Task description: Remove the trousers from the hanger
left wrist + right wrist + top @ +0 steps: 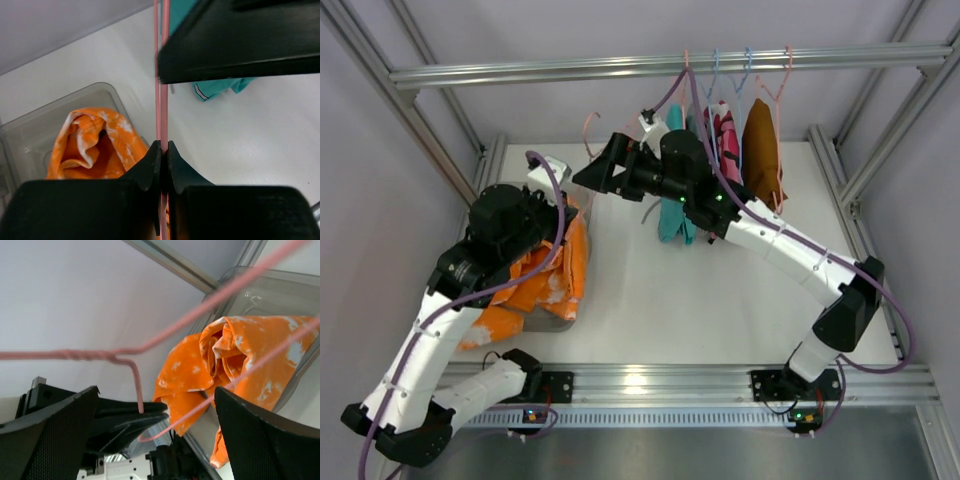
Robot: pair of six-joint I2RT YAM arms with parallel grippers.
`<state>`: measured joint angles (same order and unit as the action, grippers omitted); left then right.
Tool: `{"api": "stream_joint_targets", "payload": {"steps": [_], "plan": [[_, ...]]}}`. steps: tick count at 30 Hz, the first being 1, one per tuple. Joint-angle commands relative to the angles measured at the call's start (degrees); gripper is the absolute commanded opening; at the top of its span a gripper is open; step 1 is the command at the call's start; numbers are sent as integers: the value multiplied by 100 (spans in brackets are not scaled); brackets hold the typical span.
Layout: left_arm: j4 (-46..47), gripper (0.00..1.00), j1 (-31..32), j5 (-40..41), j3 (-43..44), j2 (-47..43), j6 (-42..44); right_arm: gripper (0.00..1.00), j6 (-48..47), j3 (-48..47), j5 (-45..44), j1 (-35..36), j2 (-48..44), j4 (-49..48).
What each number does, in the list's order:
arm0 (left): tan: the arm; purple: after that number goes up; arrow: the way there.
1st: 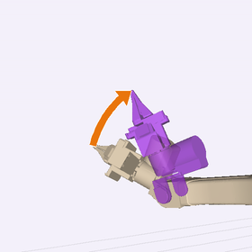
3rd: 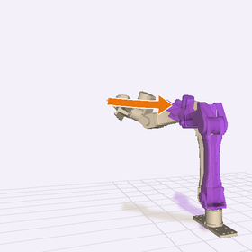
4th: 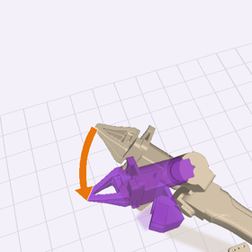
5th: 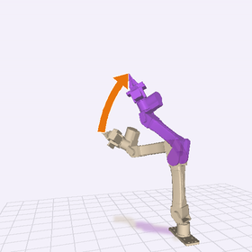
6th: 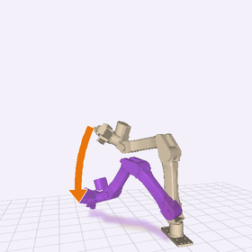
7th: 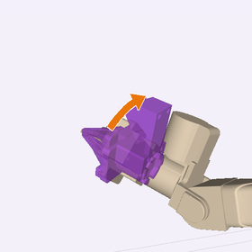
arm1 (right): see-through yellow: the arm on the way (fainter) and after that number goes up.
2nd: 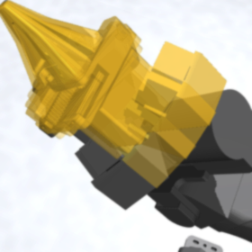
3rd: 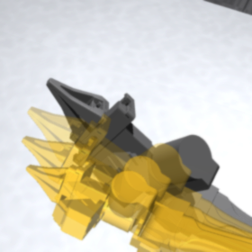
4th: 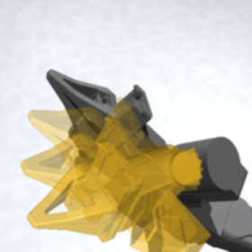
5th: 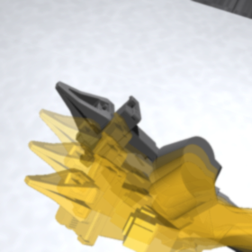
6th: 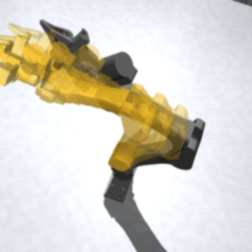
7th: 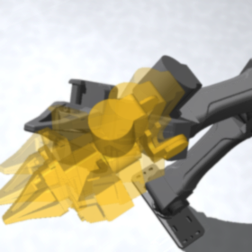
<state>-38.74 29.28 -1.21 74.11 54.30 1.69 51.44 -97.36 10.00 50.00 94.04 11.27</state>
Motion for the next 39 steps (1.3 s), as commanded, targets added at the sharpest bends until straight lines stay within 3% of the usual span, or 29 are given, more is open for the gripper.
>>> {"api": "stream_joint_targets", "payload": {"steps": [1, 12, 23, 27, 29, 34, 36, 39], "plan": [[130, 0, -307, 578, -45, -332, -29, 99, -301, 181, 178, 19, -447, -494], [-968, 0, -1486, 886, 304, -781, -46, 100, -1943, 868, 415, -271, -1844, -318], [-1583, 0, -2057, 658, 2107, 475, 59, 100, -2472, 718, 1258, -1289, -2267, 411], [-1820, 0, -2591, 394, 2809, 1072, -11, 99, -2499, 806, 1434, -1554, -2469, 499], [-1953, 0, -2979, -280, 3309, 1485, -11, 99, -2499, 859, 1531, -1668, -2522, 534], [-2549, 0, -4622, -1896, 4637, 2741, -134, 99, -2551, 912, 1707, -1844, -2645, 674], [-2673, 0, -4974, -2145, 5024, 3110, -82, 99, -2551, 982, 1742, -1879, -2706, 701], [-2498, 0, -5177, -2251, 4939, 3253, 41, 99, -2551, 1122, 1760, -1985, -2838, 684]]}}
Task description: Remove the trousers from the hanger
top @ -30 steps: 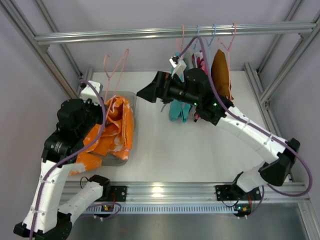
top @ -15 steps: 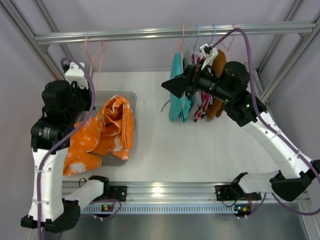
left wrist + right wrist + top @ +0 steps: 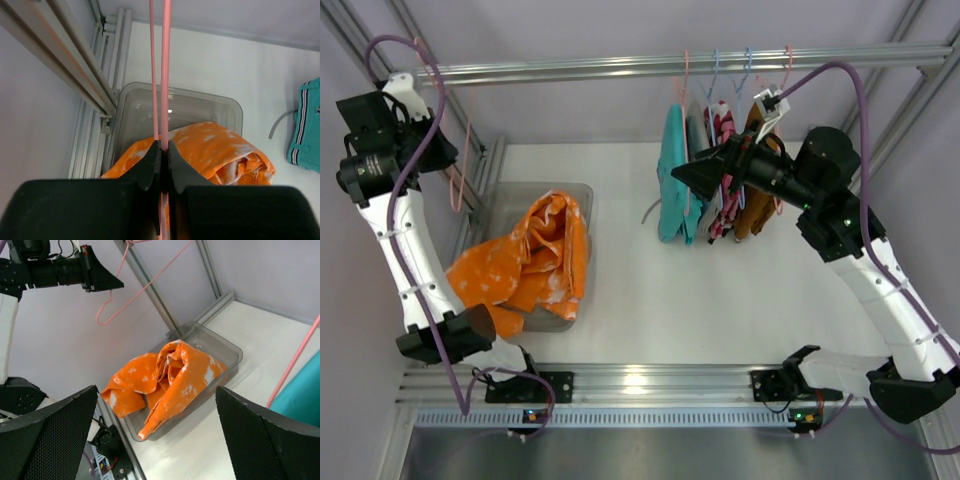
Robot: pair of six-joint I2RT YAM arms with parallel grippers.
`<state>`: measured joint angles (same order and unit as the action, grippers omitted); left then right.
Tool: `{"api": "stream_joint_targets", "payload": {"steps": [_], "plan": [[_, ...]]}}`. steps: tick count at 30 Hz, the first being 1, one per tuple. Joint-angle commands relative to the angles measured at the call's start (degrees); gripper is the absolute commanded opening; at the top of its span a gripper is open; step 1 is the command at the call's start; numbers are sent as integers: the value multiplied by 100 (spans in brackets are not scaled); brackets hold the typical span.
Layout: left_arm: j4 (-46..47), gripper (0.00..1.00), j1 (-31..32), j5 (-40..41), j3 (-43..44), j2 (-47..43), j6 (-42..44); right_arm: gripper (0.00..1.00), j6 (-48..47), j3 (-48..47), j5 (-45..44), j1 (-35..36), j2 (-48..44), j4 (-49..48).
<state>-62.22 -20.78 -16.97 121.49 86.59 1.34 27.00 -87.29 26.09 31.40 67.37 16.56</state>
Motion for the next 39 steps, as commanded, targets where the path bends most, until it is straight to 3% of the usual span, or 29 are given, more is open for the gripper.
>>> {"api": "stream_joint_targets", "payload": {"steps": [1, 8, 18, 20, 21, 23, 24, 27, 32, 39], "plan": [[-116, 0, -216, -676, 165, 51, 129, 99, -108, 211, 160, -151, -207, 146], [350, 0, -401, -816, -389, 183, 340, 99, -46, 458, 265, -353, -356, 120], [772, 0, -401, -623, -1637, -423, 533, 100, 33, 713, 371, -477, -506, 14], [825, 19, -410, -649, -1786, -528, 542, 100, 50, 748, 362, -477, -523, 5], [886, 47, -401, -693, -1856, -581, 551, 100, 51, 757, 336, -485, -541, 5], [1114, 72, -410, -825, -2041, -826, 525, 99, 24, 783, 301, -485, -585, 5], [1211, 99, -401, -825, -2077, -906, 473, 100, -11, 792, 248, -485, -602, 14], [1387, 99, -410, -1001, -2016, -1135, 341, 99, -98, 792, 134, -485, -673, 76], [1397, 99, -410, -220, -1910, -1591, -20, 99, -300, 906, -156, -485, -962, 216], [1133, 99, -401, -455, -2041, -2285, 673, 100, -591, 1187, -902, -486, -1569, 541]]}}
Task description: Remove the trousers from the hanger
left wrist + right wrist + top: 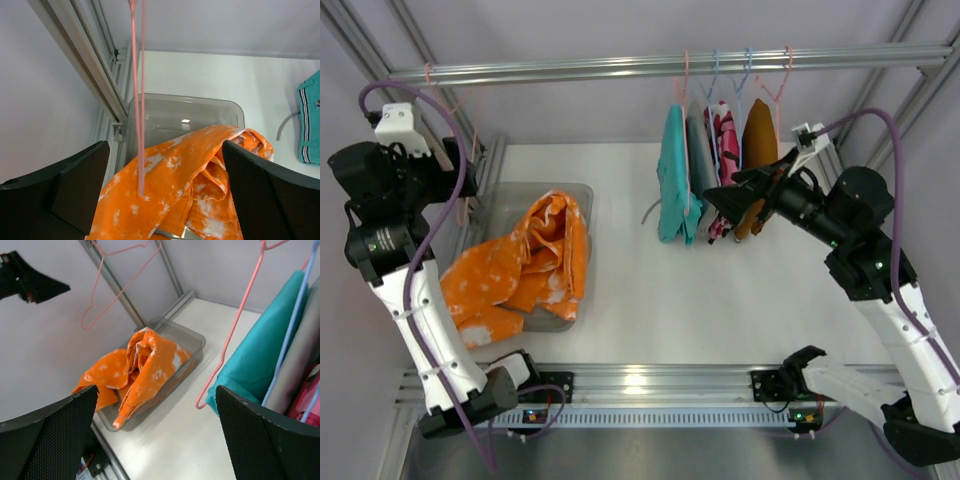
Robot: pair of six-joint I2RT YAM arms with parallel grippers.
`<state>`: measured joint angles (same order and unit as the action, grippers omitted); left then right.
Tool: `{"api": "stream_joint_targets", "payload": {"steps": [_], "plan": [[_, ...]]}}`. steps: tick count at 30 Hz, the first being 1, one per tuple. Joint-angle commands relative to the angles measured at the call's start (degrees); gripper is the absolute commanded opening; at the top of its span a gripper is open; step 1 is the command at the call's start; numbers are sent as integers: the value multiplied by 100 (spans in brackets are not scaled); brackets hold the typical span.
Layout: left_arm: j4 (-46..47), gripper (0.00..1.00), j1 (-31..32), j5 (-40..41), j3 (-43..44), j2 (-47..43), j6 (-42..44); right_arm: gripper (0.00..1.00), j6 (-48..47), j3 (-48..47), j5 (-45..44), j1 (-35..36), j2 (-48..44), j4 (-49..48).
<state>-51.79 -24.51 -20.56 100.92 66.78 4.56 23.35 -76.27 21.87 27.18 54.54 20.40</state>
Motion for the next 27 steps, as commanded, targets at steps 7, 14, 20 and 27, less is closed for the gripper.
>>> {"api": "stream_joint_targets", "payload": {"steps": [7, 14, 20, 27], "plan": [[310, 99, -10, -967, -644, -957, 758, 100, -401, 463, -1061, -827, -1023, 368], [257, 99, 1795, 213, -557, -466, 432, 99, -981, 1087, -1378, -1671, -1876, 341], [414, 99, 4674, 2997, -609, 519, 222, 99, -1192, 1518, -1220, -2453, -2510, 447], [758, 99, 5070, 3233, -574, 626, -165, 100, -1614, 1624, -1291, -2507, -2484, 807]]}}
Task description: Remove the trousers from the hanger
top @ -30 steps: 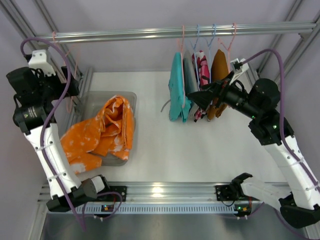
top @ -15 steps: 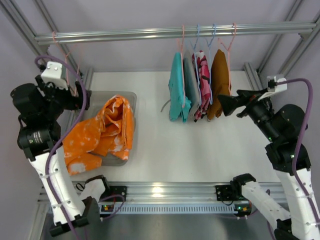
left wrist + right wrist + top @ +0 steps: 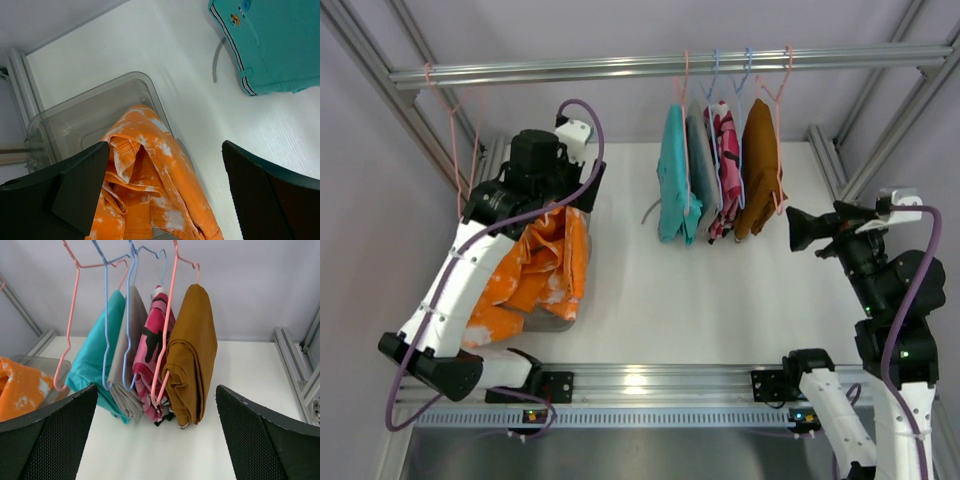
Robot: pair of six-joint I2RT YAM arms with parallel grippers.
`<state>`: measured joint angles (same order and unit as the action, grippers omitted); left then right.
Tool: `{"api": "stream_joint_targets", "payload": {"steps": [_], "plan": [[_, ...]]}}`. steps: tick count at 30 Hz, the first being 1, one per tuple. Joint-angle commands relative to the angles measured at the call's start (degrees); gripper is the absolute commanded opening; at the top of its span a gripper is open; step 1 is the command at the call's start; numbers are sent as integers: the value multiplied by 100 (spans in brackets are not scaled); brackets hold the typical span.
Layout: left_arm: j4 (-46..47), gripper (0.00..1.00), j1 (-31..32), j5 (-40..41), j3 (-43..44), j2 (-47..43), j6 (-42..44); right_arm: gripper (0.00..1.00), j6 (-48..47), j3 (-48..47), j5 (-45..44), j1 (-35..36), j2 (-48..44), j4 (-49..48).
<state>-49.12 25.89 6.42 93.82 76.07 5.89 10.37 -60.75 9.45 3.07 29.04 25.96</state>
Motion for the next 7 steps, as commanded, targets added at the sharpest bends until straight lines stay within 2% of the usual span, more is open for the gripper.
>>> {"api": "stream_joint_targets", "payload": {"steps": [1, 7], "plan": [[526, 99, 39, 562, 76, -356, -316, 99, -334, 98, -40, -87, 84, 252], [790, 99, 30, 1080, -426, -769, -466, 100, -360, 116, 162, -87, 234, 68]]}}
